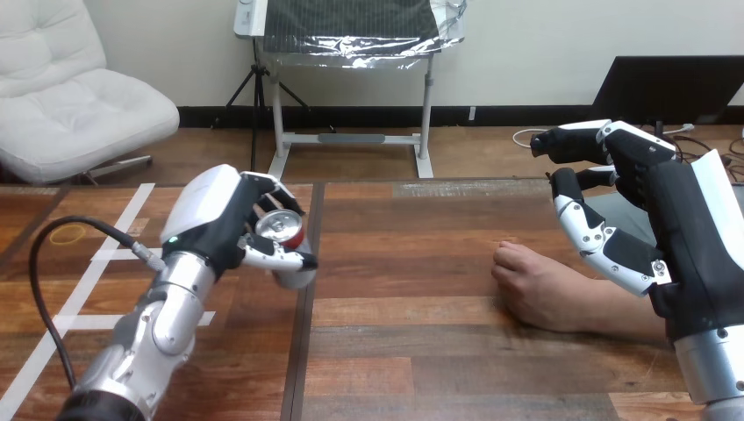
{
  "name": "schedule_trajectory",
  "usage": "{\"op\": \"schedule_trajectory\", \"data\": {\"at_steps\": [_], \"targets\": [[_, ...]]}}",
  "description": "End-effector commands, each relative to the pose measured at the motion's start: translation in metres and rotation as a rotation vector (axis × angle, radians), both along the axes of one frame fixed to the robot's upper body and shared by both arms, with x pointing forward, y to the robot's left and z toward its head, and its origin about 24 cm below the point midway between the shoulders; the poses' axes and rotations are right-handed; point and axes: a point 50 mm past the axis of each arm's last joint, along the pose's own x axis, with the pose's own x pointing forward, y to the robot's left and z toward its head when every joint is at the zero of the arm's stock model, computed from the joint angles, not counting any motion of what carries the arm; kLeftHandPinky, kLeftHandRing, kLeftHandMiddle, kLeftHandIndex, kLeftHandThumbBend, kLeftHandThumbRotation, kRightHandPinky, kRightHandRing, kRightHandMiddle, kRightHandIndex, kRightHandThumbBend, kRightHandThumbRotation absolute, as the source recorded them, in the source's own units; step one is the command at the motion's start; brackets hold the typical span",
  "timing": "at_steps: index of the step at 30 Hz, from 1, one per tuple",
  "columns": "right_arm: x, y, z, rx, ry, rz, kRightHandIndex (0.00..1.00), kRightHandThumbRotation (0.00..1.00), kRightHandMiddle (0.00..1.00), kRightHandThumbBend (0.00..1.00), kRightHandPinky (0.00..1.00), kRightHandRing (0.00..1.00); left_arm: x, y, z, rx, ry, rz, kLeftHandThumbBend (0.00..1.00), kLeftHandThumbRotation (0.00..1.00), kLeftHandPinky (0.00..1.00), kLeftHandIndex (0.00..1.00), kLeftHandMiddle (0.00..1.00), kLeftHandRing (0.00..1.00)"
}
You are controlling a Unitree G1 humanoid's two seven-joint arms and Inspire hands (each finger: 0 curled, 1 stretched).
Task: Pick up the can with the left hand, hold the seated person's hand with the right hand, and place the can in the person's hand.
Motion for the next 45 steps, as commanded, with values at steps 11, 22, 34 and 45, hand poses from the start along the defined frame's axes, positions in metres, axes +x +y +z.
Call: {"op": "schedule_trajectory", "data": {"at_steps": [11, 22, 34, 45], "targets": [[0.007, 0.004, 0.014, -0.026, -0.097, 0.005, 0.64, 0.0, 0.72, 0.23, 0.56, 0.71, 0.007, -0.016, 0.064, -0.029, -0.252, -0.112, 0.62, 0.0, 0.34, 0.52, 0.47, 0.4], [0.01, -0.003, 0.014, -0.101, -0.057, -0.038, 0.69, 0.0, 0.77, 0.38, 0.61, 0.76, 0.008, -0.024, 0.07, -0.052, -0.259, -0.129, 0.62, 0.0, 0.34, 0.52, 0.47, 0.4], [0.018, -0.018, 0.017, -0.247, -0.002, -0.06, 0.73, 0.0, 0.81, 0.59, 0.64, 0.77, 0.013, -0.037, 0.074, -0.064, -0.261, -0.145, 0.61, 0.0, 0.31, 0.51, 0.45, 0.37], [0.027, -0.039, 0.018, -0.469, 0.084, -0.067, 0.76, 0.0, 0.83, 0.75, 0.65, 0.78, 0.017, -0.05, 0.078, -0.097, -0.278, -0.173, 0.61, 0.0, 0.32, 0.51, 0.46, 0.39]]}}
